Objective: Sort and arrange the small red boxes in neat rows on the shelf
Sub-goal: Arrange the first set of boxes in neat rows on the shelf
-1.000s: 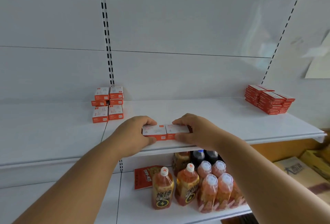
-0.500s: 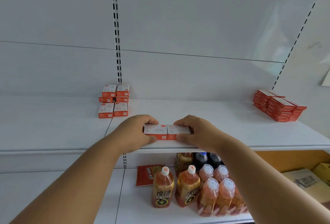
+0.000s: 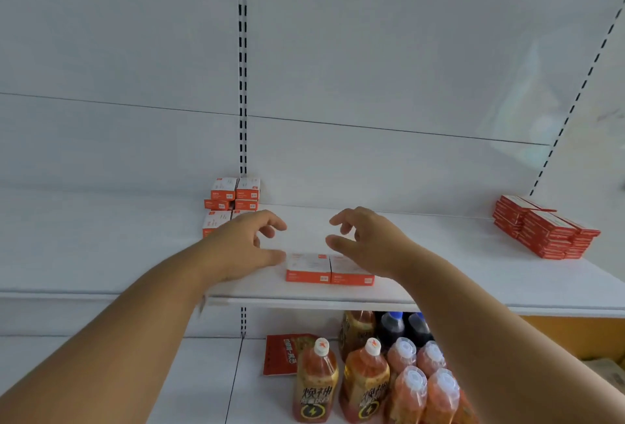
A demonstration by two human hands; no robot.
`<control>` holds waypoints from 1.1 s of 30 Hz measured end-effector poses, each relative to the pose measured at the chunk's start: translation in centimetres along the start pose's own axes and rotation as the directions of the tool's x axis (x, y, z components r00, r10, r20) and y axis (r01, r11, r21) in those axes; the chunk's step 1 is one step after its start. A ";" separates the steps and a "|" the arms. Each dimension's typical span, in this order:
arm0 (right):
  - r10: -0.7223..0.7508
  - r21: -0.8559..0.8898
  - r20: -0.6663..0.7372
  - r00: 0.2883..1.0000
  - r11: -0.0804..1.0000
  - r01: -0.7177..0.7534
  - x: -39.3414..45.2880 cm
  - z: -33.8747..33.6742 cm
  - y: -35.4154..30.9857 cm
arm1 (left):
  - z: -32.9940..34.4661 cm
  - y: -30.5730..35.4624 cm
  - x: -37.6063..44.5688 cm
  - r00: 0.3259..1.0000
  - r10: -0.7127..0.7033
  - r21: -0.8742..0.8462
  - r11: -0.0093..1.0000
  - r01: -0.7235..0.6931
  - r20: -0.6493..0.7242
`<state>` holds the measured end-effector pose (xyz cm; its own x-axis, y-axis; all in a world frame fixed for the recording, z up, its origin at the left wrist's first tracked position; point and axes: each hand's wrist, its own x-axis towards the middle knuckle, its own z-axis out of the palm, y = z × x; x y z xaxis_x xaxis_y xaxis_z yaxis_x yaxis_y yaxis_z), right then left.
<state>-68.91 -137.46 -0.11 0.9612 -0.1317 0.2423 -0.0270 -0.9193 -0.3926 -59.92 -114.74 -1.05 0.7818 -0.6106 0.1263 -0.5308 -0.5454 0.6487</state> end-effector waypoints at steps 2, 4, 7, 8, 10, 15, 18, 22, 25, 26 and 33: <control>-0.041 -0.013 -0.025 0.999 0.999 0.040 1.2 0.9 -1.7 | -0.8 -0.8 0.3 1.000 0.015 0.021 1.000 -0.015 -0.024; -0.071 -0.012 -0.027 0.997 0.997 0.071 2.8 2.1 -3.8 | -1.8 -2.1 0.8 0.998 0.023 0.013 1.000 -0.022 -0.061; -0.089 -0.017 0.033 0.995 0.996 0.090 5.4 3.6 -6.8 | -3.5 -4.5 1.7 0.989 0.011 0.117 0.993 0.007 -0.151; -0.087 -0.026 0.059 0.994 0.996 0.088 6.3 4.1 -7.7 | -4.1 -5.4 2.1 0.980 0.010 0.166 0.986 0.023 -0.197; -0.047 -0.056 0.112 0.993 0.997 0.054 7.8 5.2 -9.1 | -4.8 -7.0 2.9 0.951 0.007 0.241 0.968 0.071 -0.309; 0.070 -0.162 0.284 0.956 0.987 -0.025 9.9 7.7 -11.0 | -4.4 -8.7 3.9 0.928 -0.093 0.323 0.921 0.218 -0.362; 0.096 -0.166 0.279 0.955 0.985 -0.051 10.1 7.3 -11.4 | -4.2 -9.3 3.7 0.940 -0.082 0.354 0.913 0.205 -0.331; 0.128 -0.252 0.219 0.967 0.965 -0.071 10.6 7.0 -12.0 | -4.5 -10.0 3.5 0.959 -0.062 0.263 0.955 0.138 -0.277; 0.164 -0.217 0.189 0.968 0.969 -0.122 11.0 7.4 -12.0 | -4.5 -10.0 3.3 0.966 -0.064 0.219 0.968 0.121 -0.249; 0.177 -0.159 0.198 0.964 0.976 -0.146 11.2 7.4 -11.9 | -4.4 -10.0 3.3 0.970 -0.043 0.222 0.970 0.098 -0.239; 0.295 0.104 0.062 0.953 0.948 -0.300 10.5 6.4 -10.1 | -4.1 -8.7 3.6 0.981 0.090 0.176 0.983 -0.060 -0.170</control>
<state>-56.78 -127.15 0.73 0.9256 -0.3738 0.0598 -0.2858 -0.7937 -0.5370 -51.17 -109.84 -3.17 0.7750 -0.5506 0.3101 -0.6258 -0.6006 0.4975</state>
